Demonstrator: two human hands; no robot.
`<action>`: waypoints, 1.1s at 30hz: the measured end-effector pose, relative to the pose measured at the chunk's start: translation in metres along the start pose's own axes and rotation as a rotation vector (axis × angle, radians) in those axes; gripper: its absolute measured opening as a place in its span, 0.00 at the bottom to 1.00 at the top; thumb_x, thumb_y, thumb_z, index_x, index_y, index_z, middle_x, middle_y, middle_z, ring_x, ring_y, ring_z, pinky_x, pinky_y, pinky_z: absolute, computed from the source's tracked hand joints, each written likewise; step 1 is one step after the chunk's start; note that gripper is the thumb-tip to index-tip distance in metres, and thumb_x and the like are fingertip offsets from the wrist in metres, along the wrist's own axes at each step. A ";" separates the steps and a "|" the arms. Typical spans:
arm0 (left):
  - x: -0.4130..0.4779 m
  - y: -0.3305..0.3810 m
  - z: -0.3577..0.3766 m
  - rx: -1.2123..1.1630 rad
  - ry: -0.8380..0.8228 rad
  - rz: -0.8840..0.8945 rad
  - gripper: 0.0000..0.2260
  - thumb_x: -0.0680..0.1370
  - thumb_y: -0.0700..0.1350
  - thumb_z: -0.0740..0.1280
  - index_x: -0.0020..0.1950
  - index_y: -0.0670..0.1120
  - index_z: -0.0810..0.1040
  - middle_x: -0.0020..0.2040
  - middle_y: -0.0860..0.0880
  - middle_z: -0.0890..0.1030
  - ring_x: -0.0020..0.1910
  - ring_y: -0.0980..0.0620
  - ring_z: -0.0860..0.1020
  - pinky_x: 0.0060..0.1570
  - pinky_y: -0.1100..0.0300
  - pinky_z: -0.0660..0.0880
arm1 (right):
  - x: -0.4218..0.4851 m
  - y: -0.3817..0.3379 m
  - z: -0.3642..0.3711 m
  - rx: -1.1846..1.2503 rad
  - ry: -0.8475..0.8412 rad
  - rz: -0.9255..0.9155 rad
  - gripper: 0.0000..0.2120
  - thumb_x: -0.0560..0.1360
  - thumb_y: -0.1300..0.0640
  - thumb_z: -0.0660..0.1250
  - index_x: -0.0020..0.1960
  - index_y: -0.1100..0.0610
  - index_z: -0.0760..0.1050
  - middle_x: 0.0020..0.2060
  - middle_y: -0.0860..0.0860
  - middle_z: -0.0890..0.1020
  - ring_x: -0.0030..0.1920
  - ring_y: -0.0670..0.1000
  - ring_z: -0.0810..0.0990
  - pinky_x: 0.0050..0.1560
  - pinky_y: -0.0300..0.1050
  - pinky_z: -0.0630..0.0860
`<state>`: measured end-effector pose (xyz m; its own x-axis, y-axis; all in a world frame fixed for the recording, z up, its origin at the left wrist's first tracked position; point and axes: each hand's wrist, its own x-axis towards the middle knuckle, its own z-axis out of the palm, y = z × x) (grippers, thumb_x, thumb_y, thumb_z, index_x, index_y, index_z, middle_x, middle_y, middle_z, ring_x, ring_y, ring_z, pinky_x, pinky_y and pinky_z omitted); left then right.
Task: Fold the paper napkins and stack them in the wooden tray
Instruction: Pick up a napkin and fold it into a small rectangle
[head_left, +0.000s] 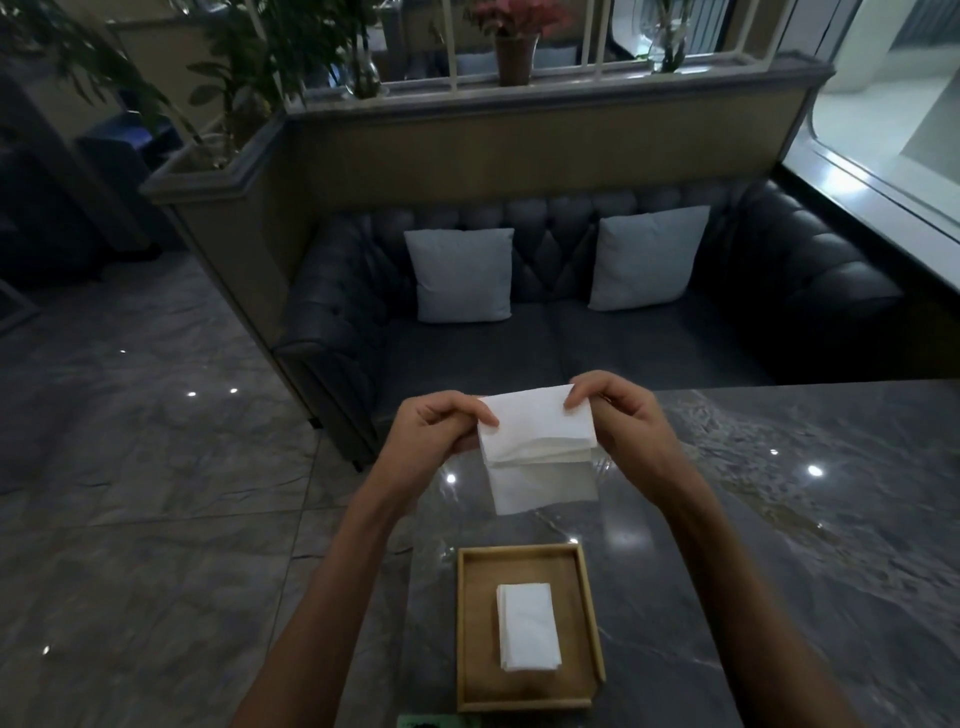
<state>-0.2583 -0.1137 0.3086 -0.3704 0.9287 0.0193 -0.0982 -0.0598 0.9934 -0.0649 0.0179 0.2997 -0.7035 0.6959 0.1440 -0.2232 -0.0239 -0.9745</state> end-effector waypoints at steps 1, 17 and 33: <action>0.001 0.001 0.001 0.012 0.008 0.022 0.19 0.81 0.31 0.62 0.39 0.45 0.86 0.51 0.44 0.87 0.49 0.50 0.86 0.41 0.66 0.80 | 0.000 -0.001 -0.001 0.041 -0.008 0.008 0.15 0.80 0.65 0.60 0.43 0.53 0.82 0.44 0.47 0.80 0.44 0.48 0.79 0.40 0.37 0.76; 0.009 -0.017 -0.003 -0.259 0.059 -0.046 0.15 0.79 0.51 0.66 0.64 0.50 0.70 0.54 0.46 0.86 0.51 0.45 0.86 0.44 0.55 0.82 | -0.001 0.011 0.009 -0.079 0.112 0.128 0.11 0.78 0.56 0.70 0.60 0.50 0.80 0.54 0.49 0.86 0.54 0.51 0.85 0.53 0.49 0.84; 0.004 -0.014 0.009 -0.030 0.075 -0.085 0.08 0.83 0.45 0.64 0.57 0.45 0.81 0.50 0.47 0.87 0.48 0.48 0.86 0.43 0.59 0.82 | 0.002 0.025 -0.002 -0.010 0.116 0.209 0.12 0.80 0.55 0.68 0.63 0.52 0.78 0.57 0.51 0.86 0.55 0.52 0.86 0.47 0.44 0.83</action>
<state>-0.2499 -0.1062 0.2956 -0.4273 0.9010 -0.0742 -0.1590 0.0059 0.9873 -0.0708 0.0198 0.2759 -0.6512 0.7545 -0.0814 -0.0740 -0.1698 -0.9827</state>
